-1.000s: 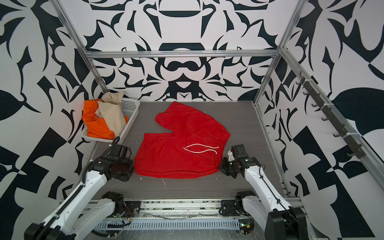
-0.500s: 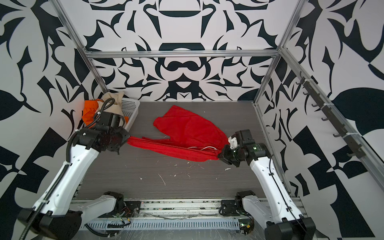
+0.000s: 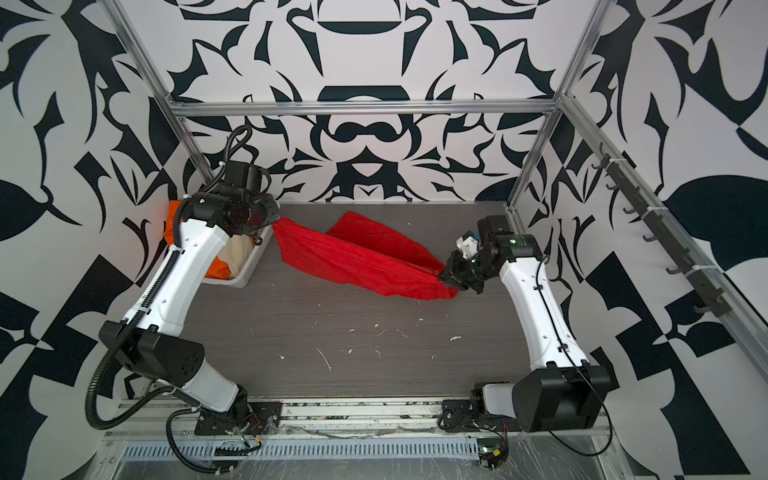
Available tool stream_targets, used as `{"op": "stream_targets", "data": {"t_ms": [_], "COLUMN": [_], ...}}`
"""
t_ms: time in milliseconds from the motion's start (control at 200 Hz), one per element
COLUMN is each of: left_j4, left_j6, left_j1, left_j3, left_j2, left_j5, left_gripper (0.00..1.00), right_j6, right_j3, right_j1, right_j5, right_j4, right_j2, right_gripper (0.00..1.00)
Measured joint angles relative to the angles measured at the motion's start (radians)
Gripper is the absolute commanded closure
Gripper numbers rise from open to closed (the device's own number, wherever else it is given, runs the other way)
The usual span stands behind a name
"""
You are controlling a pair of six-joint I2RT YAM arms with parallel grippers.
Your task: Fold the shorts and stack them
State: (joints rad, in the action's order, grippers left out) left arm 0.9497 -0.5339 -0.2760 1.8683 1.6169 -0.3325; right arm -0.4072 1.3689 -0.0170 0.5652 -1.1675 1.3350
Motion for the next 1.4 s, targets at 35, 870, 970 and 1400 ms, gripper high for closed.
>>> {"op": "stream_targets", "data": {"t_ms": [35, 870, 970, 1400], "left_j4": [-0.023, -0.197, -0.200, -0.206], "left_j6": [0.012, 0.140, 0.146, 0.161], "left_j1": [0.000, -0.013, -0.015, -0.034], "left_j3": [0.005, 0.174, 0.234, 0.483], "left_j2": [0.000, 0.237, 0.295, 0.579], "left_j5": [0.005, 0.077, 0.089, 0.119], "left_gripper": [1.00, 1.00, 1.00, 1.00], "right_j6": [0.008, 0.093, 0.100, 0.117], "right_j3": [0.020, 0.114, 0.109, 0.045], "right_j1": [0.004, 0.087, 0.101, 0.166], "right_j5": [0.000, 0.042, 0.053, 0.126], "right_j4": [-0.006, -0.040, -0.029, 0.049], "right_j2": [0.011, 0.160, 0.175, 0.303], "right_gripper": [1.00, 1.00, 1.00, 1.00]}}
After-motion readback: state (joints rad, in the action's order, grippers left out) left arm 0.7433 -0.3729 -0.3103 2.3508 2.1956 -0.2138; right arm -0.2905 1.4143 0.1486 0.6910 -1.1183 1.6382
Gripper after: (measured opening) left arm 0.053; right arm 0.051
